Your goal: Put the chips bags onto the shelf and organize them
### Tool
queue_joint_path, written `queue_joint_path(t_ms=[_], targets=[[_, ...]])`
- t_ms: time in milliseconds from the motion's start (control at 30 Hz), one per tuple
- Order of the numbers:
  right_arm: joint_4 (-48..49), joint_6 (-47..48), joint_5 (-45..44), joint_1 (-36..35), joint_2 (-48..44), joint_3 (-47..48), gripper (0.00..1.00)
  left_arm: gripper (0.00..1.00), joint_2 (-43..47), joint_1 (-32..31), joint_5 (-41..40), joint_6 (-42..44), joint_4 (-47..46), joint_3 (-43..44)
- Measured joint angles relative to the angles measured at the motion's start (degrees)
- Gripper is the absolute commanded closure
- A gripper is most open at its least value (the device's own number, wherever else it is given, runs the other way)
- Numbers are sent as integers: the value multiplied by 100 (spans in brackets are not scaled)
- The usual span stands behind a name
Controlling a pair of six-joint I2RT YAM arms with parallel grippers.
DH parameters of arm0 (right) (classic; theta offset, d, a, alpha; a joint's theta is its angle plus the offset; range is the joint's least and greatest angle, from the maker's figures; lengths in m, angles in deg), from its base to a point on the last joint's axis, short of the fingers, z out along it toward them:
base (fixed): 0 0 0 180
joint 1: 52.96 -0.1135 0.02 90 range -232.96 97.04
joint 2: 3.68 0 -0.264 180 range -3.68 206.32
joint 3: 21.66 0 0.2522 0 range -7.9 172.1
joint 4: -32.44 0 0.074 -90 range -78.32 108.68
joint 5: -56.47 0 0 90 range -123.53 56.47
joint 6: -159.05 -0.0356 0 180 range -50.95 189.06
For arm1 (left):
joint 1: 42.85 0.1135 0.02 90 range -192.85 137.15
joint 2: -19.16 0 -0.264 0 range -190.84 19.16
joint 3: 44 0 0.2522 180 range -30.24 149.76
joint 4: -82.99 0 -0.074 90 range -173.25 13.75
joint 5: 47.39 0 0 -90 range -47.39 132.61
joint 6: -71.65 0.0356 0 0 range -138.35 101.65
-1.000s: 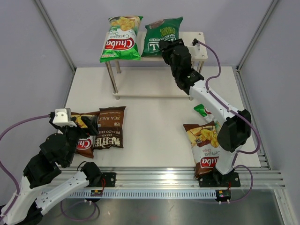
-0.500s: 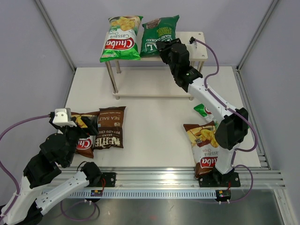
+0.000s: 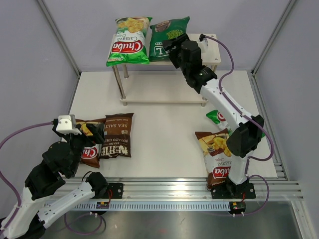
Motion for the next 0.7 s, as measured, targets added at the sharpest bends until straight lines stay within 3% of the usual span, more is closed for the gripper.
queue_joint_path(t_ms=[500,700], targets=[[-562,151,31,0,-501,-278,11,1,-15,24,4,0,0,0],[-643,297,35,20,-734,-490,18,1,-105,50,24,0,2,0]])
